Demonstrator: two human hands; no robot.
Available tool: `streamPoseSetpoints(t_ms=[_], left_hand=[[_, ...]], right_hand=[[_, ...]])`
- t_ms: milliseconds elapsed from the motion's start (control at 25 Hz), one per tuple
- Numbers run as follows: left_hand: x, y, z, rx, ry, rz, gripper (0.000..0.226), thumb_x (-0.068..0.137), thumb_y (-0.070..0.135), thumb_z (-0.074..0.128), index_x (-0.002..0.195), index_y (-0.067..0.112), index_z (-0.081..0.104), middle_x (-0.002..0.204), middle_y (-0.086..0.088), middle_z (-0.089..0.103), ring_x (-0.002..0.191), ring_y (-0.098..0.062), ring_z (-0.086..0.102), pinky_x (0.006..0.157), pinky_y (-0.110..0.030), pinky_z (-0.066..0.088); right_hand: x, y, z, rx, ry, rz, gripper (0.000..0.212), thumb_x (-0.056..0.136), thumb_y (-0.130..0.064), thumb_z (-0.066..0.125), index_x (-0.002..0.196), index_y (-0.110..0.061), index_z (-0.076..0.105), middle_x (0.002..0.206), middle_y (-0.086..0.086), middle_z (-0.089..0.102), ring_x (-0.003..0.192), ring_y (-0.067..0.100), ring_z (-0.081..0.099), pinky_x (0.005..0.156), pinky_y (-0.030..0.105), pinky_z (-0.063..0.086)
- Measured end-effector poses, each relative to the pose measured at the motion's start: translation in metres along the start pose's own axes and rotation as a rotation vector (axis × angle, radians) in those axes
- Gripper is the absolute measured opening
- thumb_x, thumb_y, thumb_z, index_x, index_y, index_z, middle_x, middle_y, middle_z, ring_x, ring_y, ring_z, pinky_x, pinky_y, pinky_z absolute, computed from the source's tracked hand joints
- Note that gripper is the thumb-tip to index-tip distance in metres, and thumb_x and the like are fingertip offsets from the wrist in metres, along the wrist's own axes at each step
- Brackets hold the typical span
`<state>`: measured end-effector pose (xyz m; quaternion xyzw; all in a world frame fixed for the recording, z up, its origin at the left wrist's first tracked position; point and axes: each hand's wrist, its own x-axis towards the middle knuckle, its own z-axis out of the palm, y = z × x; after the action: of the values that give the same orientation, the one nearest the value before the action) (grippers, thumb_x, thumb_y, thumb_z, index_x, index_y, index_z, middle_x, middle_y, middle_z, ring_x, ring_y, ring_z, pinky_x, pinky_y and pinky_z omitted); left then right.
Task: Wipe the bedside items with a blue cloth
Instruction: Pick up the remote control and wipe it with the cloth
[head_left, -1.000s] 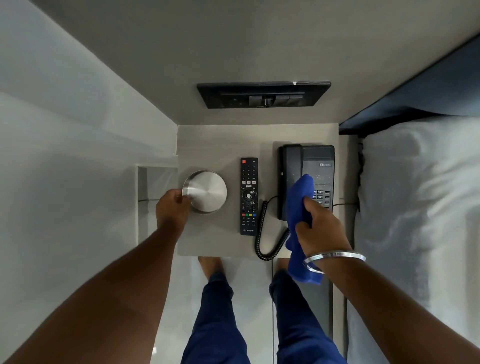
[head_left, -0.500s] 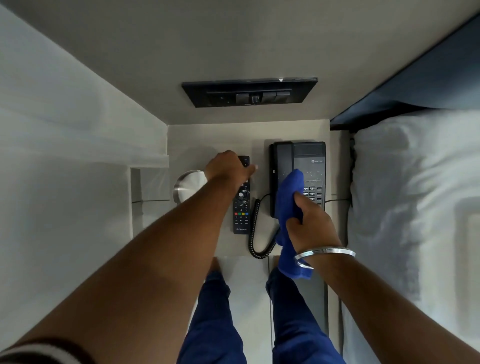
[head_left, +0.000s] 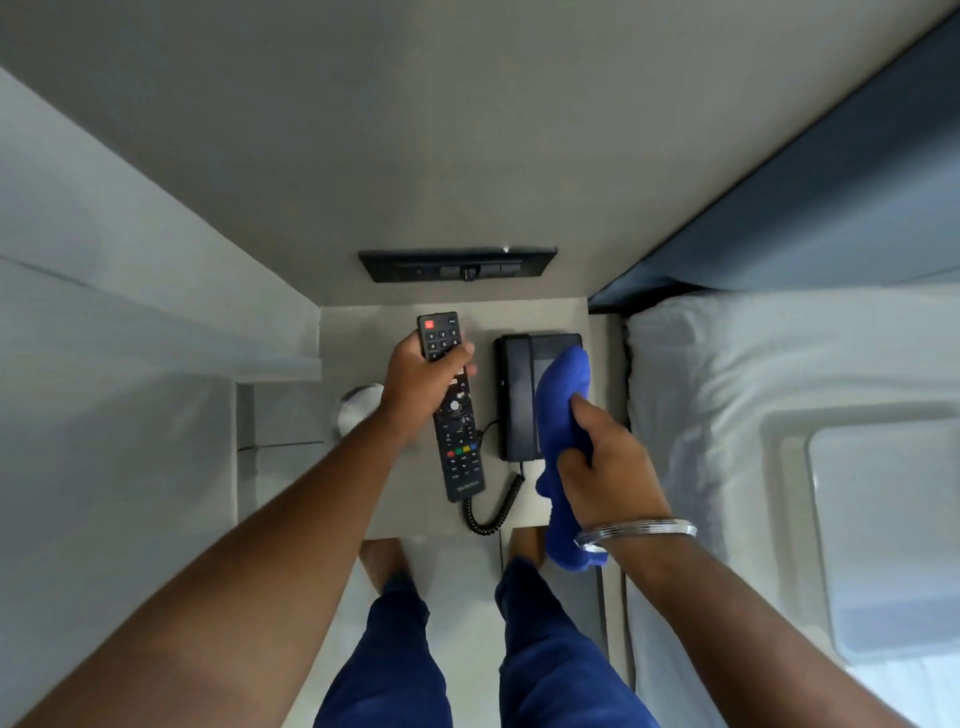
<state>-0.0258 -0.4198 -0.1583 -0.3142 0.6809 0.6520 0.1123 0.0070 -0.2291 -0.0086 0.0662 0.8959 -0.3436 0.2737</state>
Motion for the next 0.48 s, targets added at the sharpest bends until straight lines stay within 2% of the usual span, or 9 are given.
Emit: streamPoseSetpoints(t_ms=[40, 120, 160, 240, 320, 360, 400, 480], left_hand=[[-0.018, 0.027, -0.009, -0.171, -0.02, -0.026, 0.01, 0.09, 0.016, 0.07, 0.1, 0.017, 0.07, 0.073, -0.001, 0.071, 0.06, -0.011, 0.07, 0.056, -0.026, 0.053], [-0.052, 0.082, -0.033, -0.385, -0.115, -0.097, 0.015, 0.093, 0.023, 0.063, 0.103, 0.017, 0.073, 0.063, 0.001, 0.064, 0.054, -0.011, 0.062, 0.056, -0.028, 0.049], [-0.067, 0.109, -0.043, -0.482, -0.186, -0.136, 0.023, 0.093, 0.035, 0.062, 0.1, 0.016, 0.073, 0.061, 0.002, 0.06, 0.055, -0.014, 0.06, 0.061, -0.031, 0.05], [-0.098, 0.166, -0.07, -0.616, -0.318, -0.176, 0.056, 0.086, 0.067, 0.053, 0.091, 0.014, 0.069, 0.064, -0.001, 0.058, 0.064, -0.021, 0.064, 0.07, -0.038, 0.056], [-0.13, 0.215, -0.091, -0.669, -0.417, -0.115, 0.079, 0.082, 0.083, 0.037, 0.09, 0.012, 0.07, 0.078, -0.007, 0.069, 0.076, -0.026, 0.07, 0.07, -0.039, 0.061], [-0.146, 0.236, -0.099, -0.697, -0.441, -0.06, 0.086, 0.083, 0.084, 0.031, 0.097, 0.011, 0.074, 0.092, -0.011, 0.074, 0.088, -0.028, 0.072, 0.077, -0.04, 0.062], [-0.162, 0.256, -0.107, -0.738, -0.463, 0.002, 0.091, 0.085, 0.084, 0.027, 0.105, 0.01, 0.076, 0.106, -0.014, 0.075, 0.1, -0.029, 0.071, 0.086, -0.04, 0.06], [-0.192, 0.286, -0.116, -0.804, -0.478, 0.118, 0.092, 0.087, 0.082, 0.024, 0.116, 0.01, 0.074, 0.118, -0.017, 0.072, 0.114, -0.029, 0.066, 0.1, -0.041, 0.052]], right_hand=[[-0.012, -0.022, -0.008, -0.012, 0.019, -0.059, 0.031, 0.078, 0.004, 0.045, 0.103, -0.011, 0.054, 0.077, 0.014, 0.058, 0.07, 0.032, 0.054, 0.067, 0.039, 0.047], [-0.034, -0.069, -0.022, -0.028, 0.039, -0.168, 0.029, 0.079, 0.005, 0.044, 0.103, -0.008, 0.053, 0.078, 0.015, 0.059, 0.07, 0.032, 0.053, 0.067, 0.041, 0.047], [-0.043, -0.092, -0.028, -0.04, 0.041, -0.208, 0.032, 0.079, 0.005, 0.043, 0.107, -0.008, 0.053, 0.082, 0.017, 0.06, 0.074, 0.035, 0.055, 0.069, 0.042, 0.048], [-0.064, -0.142, -0.044, -0.062, 0.068, -0.325, 0.037, 0.079, 0.005, 0.041, 0.112, -0.006, 0.052, 0.086, 0.018, 0.061, 0.078, 0.036, 0.055, 0.07, 0.043, 0.047], [-0.086, -0.187, -0.059, -0.098, 0.113, -0.509, 0.038, 0.076, 0.003, 0.04, 0.11, -0.006, 0.051, 0.08, 0.01, 0.056, 0.072, 0.032, 0.051, 0.064, 0.037, 0.043], [-0.099, -0.209, -0.066, -0.131, 0.13, -0.607, 0.04, 0.074, 0.0, 0.04, 0.112, -0.007, 0.051, 0.083, 0.007, 0.054, 0.072, 0.03, 0.048, 0.065, 0.035, 0.04], [-0.111, -0.228, -0.074, -0.181, 0.136, -0.691, 0.046, 0.074, -0.005, 0.041, 0.119, -0.01, 0.051, 0.093, 0.006, 0.055, 0.078, 0.03, 0.048, 0.069, 0.035, 0.041], [-0.129, -0.256, -0.087, -0.348, 0.174, -0.788, 0.057, 0.079, -0.021, 0.047, 0.136, -0.024, 0.042, 0.123, 0.008, 0.051, 0.099, 0.034, 0.049, 0.086, 0.04, 0.044]])
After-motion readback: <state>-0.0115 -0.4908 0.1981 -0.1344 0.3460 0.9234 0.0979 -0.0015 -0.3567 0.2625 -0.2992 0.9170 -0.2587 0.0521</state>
